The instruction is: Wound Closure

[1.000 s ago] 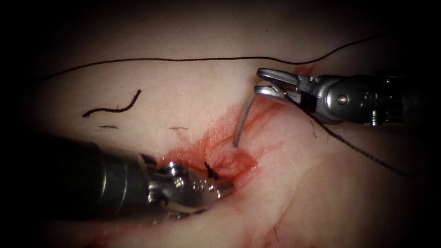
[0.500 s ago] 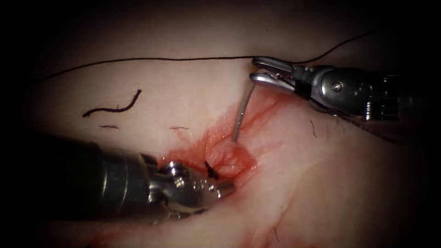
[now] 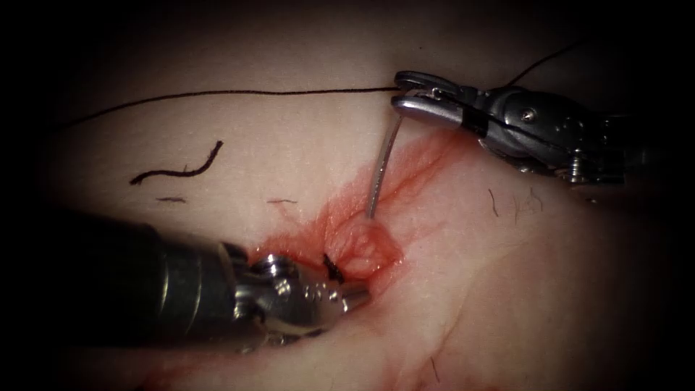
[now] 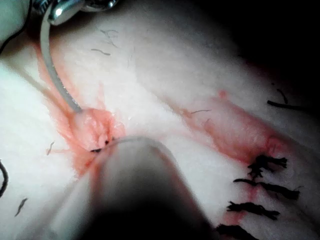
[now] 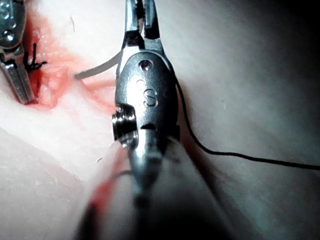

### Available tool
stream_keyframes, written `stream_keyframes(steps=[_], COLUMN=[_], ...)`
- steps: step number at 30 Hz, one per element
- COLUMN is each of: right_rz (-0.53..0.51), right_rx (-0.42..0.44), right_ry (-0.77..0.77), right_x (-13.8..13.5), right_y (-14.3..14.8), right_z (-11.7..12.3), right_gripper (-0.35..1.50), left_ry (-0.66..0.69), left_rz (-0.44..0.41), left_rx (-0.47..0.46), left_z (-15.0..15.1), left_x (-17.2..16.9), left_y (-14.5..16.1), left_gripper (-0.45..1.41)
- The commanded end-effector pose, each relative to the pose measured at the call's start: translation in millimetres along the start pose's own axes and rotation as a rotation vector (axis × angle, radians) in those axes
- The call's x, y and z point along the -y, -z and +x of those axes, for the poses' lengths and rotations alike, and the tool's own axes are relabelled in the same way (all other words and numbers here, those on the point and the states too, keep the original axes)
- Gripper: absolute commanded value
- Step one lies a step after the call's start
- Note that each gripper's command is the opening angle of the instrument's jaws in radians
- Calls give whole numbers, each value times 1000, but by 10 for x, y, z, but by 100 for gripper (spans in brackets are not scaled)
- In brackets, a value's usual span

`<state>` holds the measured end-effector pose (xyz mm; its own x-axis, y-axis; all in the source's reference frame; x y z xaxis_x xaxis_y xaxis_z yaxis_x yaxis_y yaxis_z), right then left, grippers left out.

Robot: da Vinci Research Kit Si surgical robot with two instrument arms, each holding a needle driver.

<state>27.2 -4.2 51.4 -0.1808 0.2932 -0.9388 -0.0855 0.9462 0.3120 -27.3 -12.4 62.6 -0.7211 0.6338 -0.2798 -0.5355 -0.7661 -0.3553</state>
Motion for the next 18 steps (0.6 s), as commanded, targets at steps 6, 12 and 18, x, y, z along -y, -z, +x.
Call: stream_keyframes(steps=[6, 12, 18], right_rz=[0, 0, -1], right_rx=[4, 11, 19], right_ry=[-141, -232, -351], right_x=[2, 4, 7], right_y=[-11, -11, -12], right_z=[-5, -9, -14], right_gripper=[-35, -35, -35], left_ry=[-1, 0, -1], left_rz=[0, 1, 2], left_rx=[0, 2, 2], left_z=[1, 1, 1], left_x=[-1, -1, -2], left_y=[-7, -7, -8], left_gripper=[-45, -45, -45])
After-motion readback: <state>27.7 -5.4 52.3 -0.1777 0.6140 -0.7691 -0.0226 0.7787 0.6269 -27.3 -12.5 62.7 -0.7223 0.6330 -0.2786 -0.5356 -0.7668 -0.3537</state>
